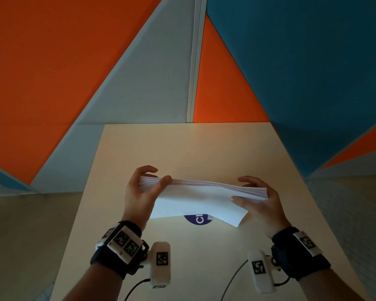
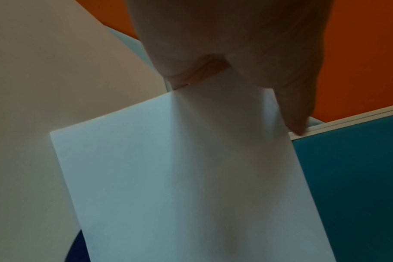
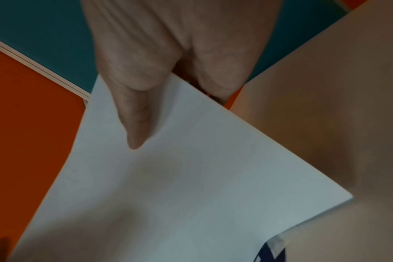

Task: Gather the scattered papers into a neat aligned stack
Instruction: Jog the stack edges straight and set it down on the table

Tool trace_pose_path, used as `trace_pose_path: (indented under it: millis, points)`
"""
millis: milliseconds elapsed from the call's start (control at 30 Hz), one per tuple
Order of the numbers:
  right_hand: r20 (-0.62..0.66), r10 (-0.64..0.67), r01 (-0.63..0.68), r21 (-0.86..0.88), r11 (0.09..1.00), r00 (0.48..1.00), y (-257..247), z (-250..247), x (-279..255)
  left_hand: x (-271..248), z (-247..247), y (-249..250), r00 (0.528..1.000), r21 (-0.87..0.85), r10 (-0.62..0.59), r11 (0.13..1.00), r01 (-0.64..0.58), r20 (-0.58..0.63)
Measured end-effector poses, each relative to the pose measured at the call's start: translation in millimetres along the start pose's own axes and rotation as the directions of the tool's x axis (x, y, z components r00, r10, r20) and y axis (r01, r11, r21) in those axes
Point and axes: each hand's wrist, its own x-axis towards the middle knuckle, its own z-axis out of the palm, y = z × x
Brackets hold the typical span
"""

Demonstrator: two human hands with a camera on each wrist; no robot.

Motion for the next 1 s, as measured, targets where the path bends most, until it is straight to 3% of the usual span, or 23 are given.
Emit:
trace_pose_path:
  millis: [167, 400, 633, 833, 1000]
  points:
    - [0.024, 0.030, -0.030, 0.001, 1.000, 0.999, -5, 4, 4, 3, -21, -6, 0.965, 0.111, -0.123, 0.989, 0.099, 0.233]
    - [-0.041, -0.025, 0.025, 0.001, 1.000, 0.999, -7, 7, 9, -2, -19, 7, 0.922, 0.043, -0.191, 0.981, 0.187, 0.336]
    - [-0.075, -0.035, 0.036, 0.019, 0.999, 0.997, 3, 7, 5, -14, -12, 2, 0.935, -0.075, -0.152, 0.980, 0.186, 0.321]
    - [-0.056, -0.026, 0.025, -0.018, 1.000, 0.998, 17, 7, 4, -19, -16, -17, 0.934, 0.017, -0.183, 0.982, 0.187, 0.307]
    - [-0.045, 0.169, -0.175, -0.189, 0.966, 0.985, 49, -2, 5, -15, -28, -39, 0.925, 0.226, -0.271, 0.951, 0.213, 0.268]
